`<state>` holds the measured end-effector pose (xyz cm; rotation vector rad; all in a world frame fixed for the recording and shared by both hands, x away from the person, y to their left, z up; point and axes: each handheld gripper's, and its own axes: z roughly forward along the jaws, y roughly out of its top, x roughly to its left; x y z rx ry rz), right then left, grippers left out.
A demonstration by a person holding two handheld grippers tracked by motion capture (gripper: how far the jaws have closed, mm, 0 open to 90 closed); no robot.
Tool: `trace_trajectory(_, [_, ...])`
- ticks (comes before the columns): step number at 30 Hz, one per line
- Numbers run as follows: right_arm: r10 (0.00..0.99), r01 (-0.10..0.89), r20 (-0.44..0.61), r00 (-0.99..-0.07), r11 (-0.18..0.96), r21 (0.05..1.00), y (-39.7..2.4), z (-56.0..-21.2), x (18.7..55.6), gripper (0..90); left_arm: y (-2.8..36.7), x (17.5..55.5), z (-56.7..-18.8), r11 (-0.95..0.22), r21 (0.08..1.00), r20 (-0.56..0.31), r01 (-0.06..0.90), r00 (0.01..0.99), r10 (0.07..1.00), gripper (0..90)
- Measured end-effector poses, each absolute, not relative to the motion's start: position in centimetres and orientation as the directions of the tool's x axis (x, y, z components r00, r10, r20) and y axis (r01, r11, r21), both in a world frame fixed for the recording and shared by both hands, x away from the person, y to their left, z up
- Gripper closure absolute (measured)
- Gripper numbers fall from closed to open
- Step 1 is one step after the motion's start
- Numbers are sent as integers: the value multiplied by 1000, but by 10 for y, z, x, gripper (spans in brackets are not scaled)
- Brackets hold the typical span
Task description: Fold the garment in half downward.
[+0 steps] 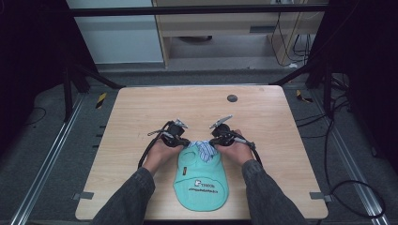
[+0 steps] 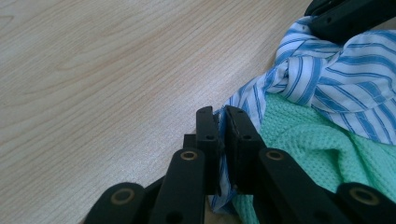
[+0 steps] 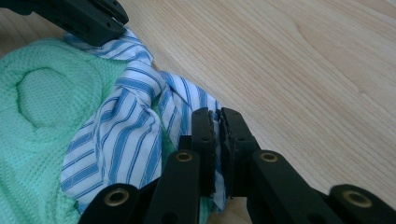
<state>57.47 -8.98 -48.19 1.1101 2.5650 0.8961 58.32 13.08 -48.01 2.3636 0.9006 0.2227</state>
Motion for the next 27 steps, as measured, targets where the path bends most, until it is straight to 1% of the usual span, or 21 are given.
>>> trace_trajectory(4, [709, 571, 49, -704, 523, 633, -94, -473, 572, 850, 131, 581, -474, -599, 601, -32, 529, 765, 643, 856])
trace_trajectory(9, [694, 535, 30, -720, 526, 661, -100, -456, 565, 849, 132, 578, -463, -586, 627, -34, 514, 769, 638, 859])
trace_trajectory(15, [673, 500, 6, -740, 544, 674, -104, -437, 559, 848, 130, 572, -442, -600, 649, -1, 468, 789, 615, 861])
trace_trajectory(22, [656, 464, -19, -755, 554, 692, -108, -419, 558, 849, 132, 571, -430, -599, 664, 7, 448, 797, 604, 863])
trace_trajectory(27, [656, 450, -35, -754, 556, 699, -108, -414, 557, 849, 131, 572, -421, -602, 668, 23, 437, 796, 605, 863])
